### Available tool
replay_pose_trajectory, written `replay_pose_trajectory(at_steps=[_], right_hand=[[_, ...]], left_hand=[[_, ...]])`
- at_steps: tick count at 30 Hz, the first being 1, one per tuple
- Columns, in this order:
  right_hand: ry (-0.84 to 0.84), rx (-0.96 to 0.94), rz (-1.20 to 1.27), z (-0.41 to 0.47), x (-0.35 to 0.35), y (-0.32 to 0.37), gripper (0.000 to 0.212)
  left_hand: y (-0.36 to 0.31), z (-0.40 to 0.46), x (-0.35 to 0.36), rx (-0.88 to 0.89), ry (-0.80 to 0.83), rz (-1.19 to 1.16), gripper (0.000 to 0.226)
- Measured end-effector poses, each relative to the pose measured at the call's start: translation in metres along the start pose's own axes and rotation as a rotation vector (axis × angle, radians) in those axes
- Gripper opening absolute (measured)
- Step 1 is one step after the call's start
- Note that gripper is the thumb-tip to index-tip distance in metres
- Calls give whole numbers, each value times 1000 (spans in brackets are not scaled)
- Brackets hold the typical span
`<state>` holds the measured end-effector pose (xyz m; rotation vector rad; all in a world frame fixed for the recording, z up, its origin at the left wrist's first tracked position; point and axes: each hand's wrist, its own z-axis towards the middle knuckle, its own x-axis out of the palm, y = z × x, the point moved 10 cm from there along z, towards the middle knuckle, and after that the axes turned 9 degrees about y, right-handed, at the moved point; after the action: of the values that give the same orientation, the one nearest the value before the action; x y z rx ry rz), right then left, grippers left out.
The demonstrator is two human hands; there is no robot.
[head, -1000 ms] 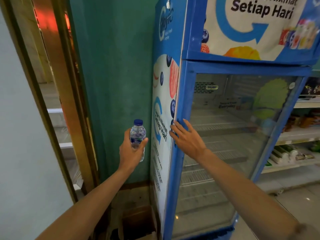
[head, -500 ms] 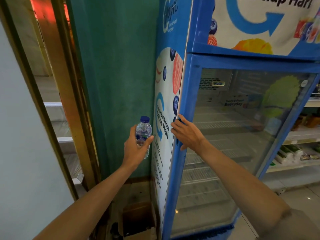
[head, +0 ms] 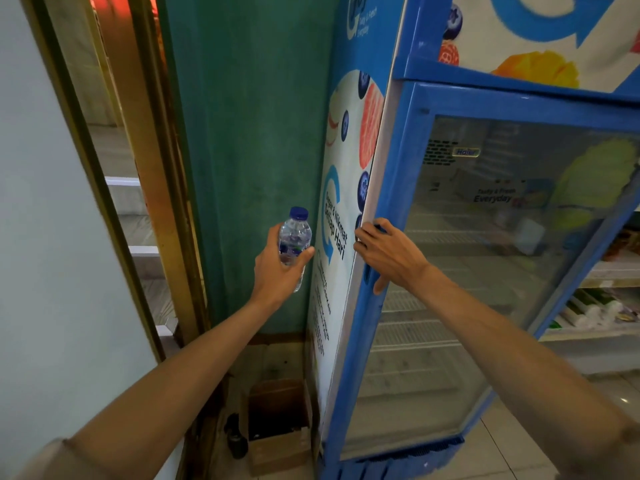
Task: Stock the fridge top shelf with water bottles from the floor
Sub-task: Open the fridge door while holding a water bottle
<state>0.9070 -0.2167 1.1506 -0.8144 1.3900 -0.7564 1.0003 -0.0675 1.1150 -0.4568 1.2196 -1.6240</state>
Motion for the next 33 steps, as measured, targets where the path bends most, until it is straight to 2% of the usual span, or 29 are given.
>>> replay_pose_trajectory(at_steps=[3,7,8,10,12,14,17,20,23,26,33], right_hand=[[-36,-16,13,-17,-3,2,94],[-182,48,110,-39,-11,5,86],[-230,83,123,-43,-12,6,79],[-346,178,117,-50,-19,9,51],[-458,303,159,-59,-25,12,22],[-512,459,170,-68,-25,15,3],[-569,776,342,-95,-18,4,48],[-634,972,814,-115,0,-11,93],[-734,1073,1214,-122,24,-11,122],[-741,1102,1311,-120,34,-8,128],[-762,1170,1387,-120,37,-2,126]], left_hand=[[-1,-2,2,-17,-29,-20,65],[-1,-11,9,-26,-26,-30,66],[-1,-13,10,-25,-19,-29,65],[-2,-18,12,-27,-6,-28,64],[-1,-23,11,-31,4,-30,64],[-1,-28,9,-26,13,-26,65],[0,-35,7,-29,27,-20,65],[4,-39,5,-31,39,-14,65],[4,-41,3,-20,49,-14,64],[2,-42,2,-17,55,-15,63],[1,-42,6,-11,80,-34,63]])
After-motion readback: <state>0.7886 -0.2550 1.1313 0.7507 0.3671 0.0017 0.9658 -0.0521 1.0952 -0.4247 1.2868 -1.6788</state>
